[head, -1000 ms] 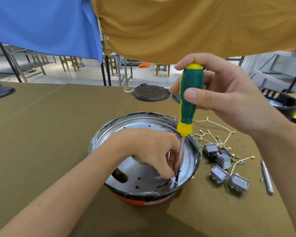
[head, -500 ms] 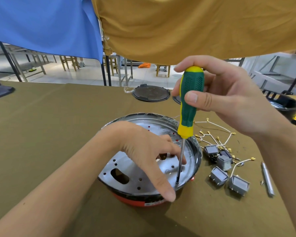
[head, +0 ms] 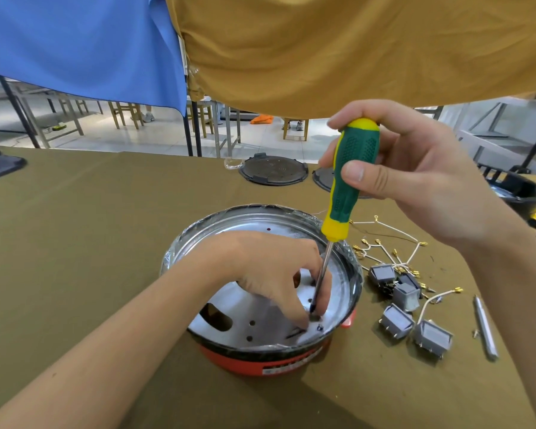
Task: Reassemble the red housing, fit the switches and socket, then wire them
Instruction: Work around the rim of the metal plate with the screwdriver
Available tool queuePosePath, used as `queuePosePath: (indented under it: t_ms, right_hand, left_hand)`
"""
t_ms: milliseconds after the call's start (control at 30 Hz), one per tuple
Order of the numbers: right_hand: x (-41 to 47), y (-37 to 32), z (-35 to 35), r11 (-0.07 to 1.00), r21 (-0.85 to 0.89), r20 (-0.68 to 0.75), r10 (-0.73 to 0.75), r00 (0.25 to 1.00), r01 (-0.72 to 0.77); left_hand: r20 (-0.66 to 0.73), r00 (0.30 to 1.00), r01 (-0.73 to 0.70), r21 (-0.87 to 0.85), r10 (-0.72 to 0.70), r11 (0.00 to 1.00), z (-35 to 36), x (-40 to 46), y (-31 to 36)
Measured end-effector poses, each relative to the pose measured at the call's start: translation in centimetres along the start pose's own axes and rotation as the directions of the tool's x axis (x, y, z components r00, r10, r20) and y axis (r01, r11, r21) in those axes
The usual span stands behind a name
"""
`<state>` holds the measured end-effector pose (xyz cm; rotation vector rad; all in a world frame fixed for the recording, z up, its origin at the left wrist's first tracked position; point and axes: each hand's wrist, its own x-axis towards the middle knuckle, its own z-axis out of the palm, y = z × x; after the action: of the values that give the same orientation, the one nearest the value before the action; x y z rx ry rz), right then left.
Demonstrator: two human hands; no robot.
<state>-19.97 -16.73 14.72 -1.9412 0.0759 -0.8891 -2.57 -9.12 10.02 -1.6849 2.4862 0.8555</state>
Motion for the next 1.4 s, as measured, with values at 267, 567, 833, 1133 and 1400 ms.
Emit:
queuePosePath:
  t_ms: [267, 567, 833, 1133, 1400]
  right_hand:
    - [-0.2, -0.6, -2.2, 0.999, -0.005, -0.11, -0.054, 0.992, 0.054]
    - [-0.1, 0.4, -2.4, 1.0, -0.022, -0.154, 0.003, 0.988, -0.007]
    - [-0.2, 0.5, -2.4, 0.999, -0.03, -0.149, 0.017, 0.989, -0.022]
    - [-0.1, 0.5, -2.3, 0.999, -0.028, -0.154, 0.015, 0.988, -0.02]
    - [-0.1, 0.5, -2.5, 0.996, -0.079, -0.134, 0.037, 0.99, -0.048]
  left_hand:
    - [-0.148, 0.983, 0.123, 0.101, -0.108, 0.987, 0.2, -0.1, 0.4]
    - [-0.072, 0.997, 0.041, 0.029, -0.039, 0.999, 0.8, 0.9, 1.3]
    - [-0.013, 0.997, 0.076, 0.006, -0.076, 0.997, 1.1, 1.3, 0.9]
    - [-0.12, 0.992, 0.021, -0.071, -0.029, 0.997, 0.3, 0.7, -0.1]
    - [-0.102, 0.995, -0.026, -0.155, 0.01, 0.988, 0.2, 0.6, -0.5]
